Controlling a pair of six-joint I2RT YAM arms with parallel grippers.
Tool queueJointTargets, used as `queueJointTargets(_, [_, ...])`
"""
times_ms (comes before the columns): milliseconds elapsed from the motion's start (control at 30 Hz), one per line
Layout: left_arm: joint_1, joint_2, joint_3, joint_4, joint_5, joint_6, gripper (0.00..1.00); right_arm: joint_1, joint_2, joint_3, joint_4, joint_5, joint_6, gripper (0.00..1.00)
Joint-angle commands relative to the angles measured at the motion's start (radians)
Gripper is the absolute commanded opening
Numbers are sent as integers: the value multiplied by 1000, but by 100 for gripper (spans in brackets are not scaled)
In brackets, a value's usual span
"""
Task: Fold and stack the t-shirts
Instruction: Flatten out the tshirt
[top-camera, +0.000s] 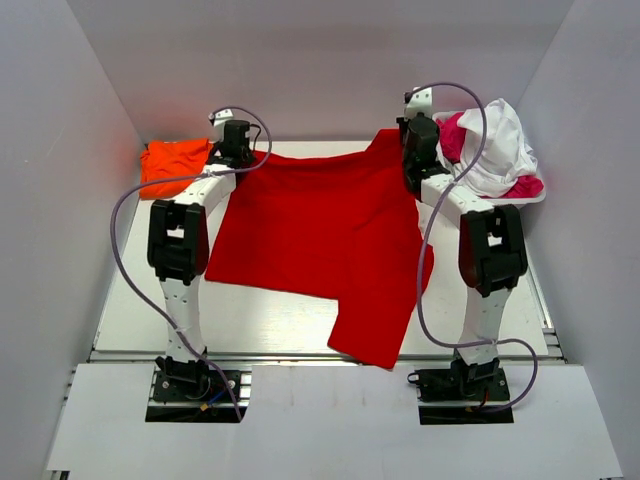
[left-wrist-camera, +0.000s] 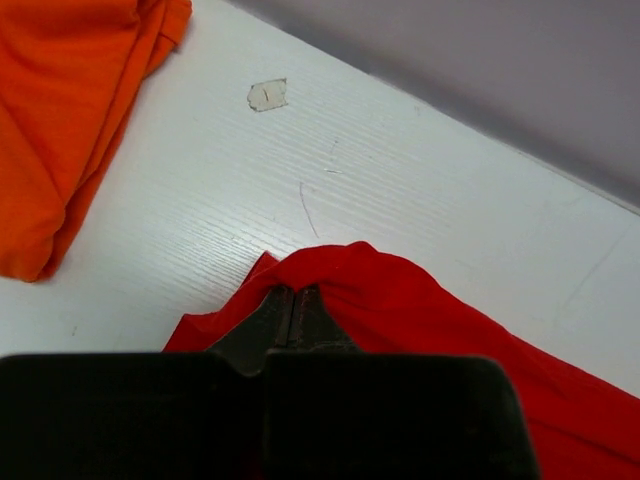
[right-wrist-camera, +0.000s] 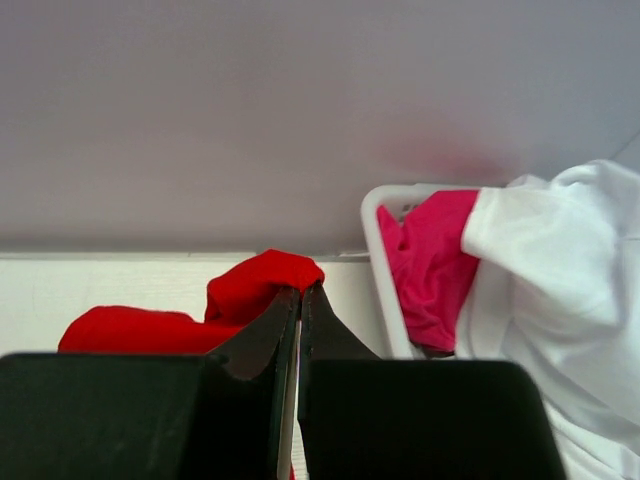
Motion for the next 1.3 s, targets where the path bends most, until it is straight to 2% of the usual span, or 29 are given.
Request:
queueJointTargets(0, [13,27,65,29,21,-12,0,-16,49,68,56,-50,19,0])
queueJointTargets(333, [33,225,240,38,41,-21,0,-36,271,241,40,-85,36,0])
queueJointTargets(400, [33,245,272,29,54,-21,10,-36,302,274,37,-84,45,0])
queueJointTargets(433, [33,255,283,20,69,-21,21,-39,310,301,26,-84,46,16])
queueJointTargets(467, [42,265,294,20,69,-21,35,-37,327,312,20,-85,42,27])
queueJointTargets(500, [42,265,306,20,81,-21,74,-37,339,320,17,-85,36,43])
queueJointTargets(533, [42,265,306,20,81,-12,99,-36,344,328,3,-87,34,57])
queueJointTargets(567, [42,265,315,20,81,-12,100,-33,351,347,0,-92,30,70])
queueJointTargets(667, [51,255,326,8,81,-3,100,-31,344,355,-7,-90,39,90])
queueJointTargets(900, [61,178,337,-5,147,35,100,-33,229,302,-96,-153,52,90])
queueJointTargets(1033, [61,126,326,-63,221,71,100,-30,127,266,-272,-205,103,90])
queueJointTargets(1167, [50,57,227,-124,307,106,100,-30,38,216,-463,-285,222,90])
queueJointTargets(1267, [28,-6,101,-174,307,135,100,-28,-75,107,-611,-328,339,90])
